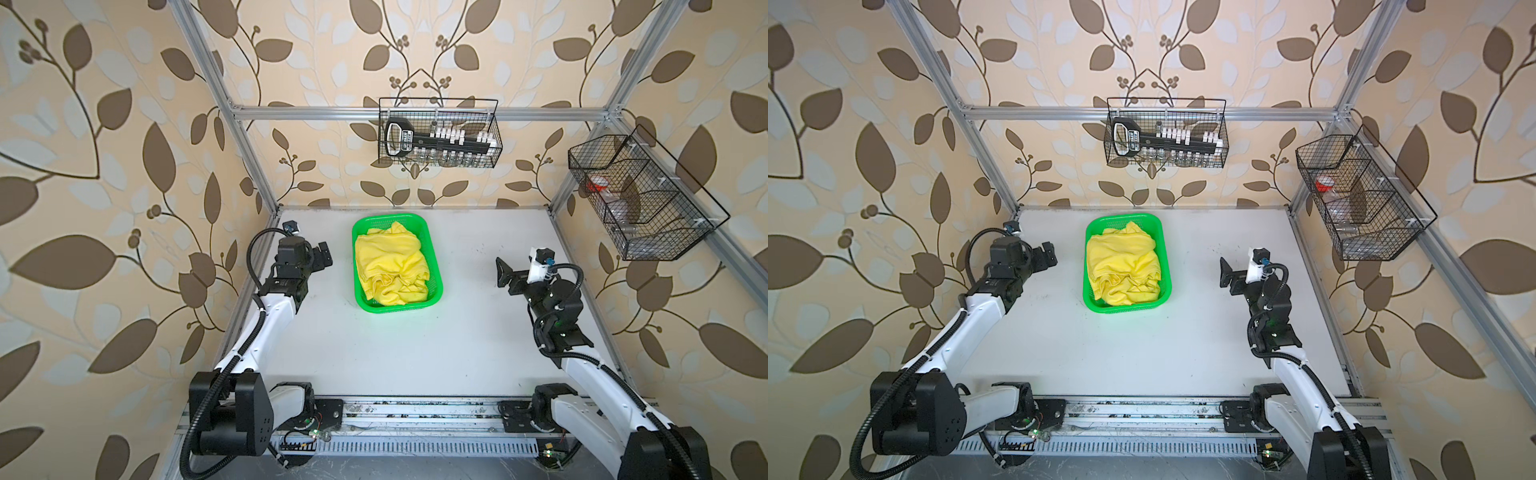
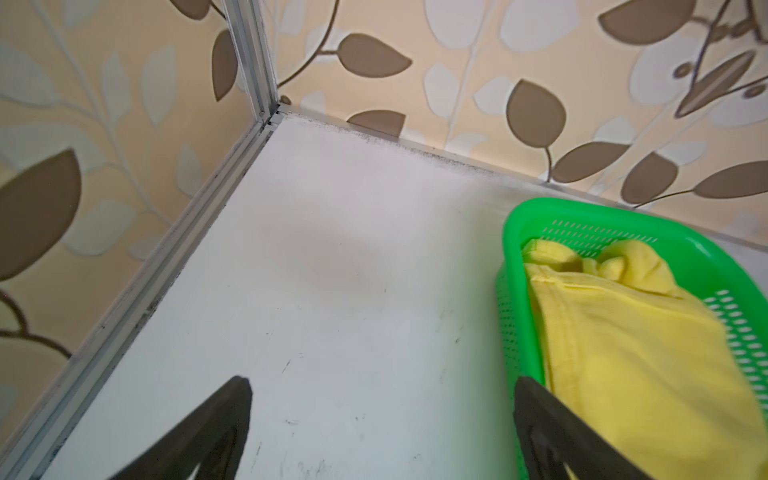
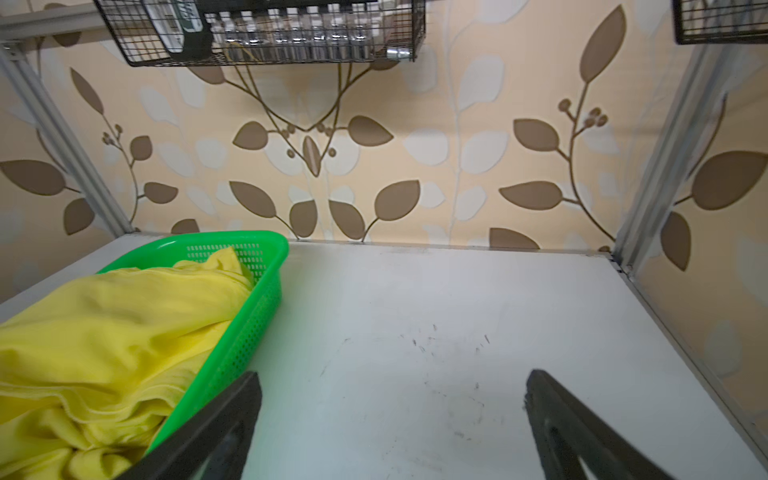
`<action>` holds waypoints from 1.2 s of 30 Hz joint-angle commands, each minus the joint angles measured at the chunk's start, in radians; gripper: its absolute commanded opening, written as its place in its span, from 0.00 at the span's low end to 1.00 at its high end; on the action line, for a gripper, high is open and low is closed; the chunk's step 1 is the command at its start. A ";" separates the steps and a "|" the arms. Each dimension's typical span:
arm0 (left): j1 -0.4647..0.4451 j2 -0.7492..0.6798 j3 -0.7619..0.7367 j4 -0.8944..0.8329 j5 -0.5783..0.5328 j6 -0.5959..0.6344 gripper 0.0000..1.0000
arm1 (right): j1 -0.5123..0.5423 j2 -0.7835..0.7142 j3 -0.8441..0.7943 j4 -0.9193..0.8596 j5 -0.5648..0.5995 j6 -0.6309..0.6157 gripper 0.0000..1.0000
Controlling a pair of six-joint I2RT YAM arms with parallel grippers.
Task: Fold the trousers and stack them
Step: 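Reach the right gripper into the green basket while the left gripper approaches the basket rim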
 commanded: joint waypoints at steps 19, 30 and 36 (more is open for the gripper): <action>-0.020 -0.010 0.074 -0.425 0.620 -0.139 0.97 | 0.441 0.557 0.584 -0.414 -0.178 0.108 1.00; -0.020 0.005 0.073 -0.422 0.614 -0.141 0.97 | 0.592 0.883 0.803 -0.432 -0.098 0.133 1.00; -0.020 0.018 0.069 -0.413 0.613 -0.146 0.97 | 0.597 1.029 0.907 -0.456 -0.090 0.068 1.00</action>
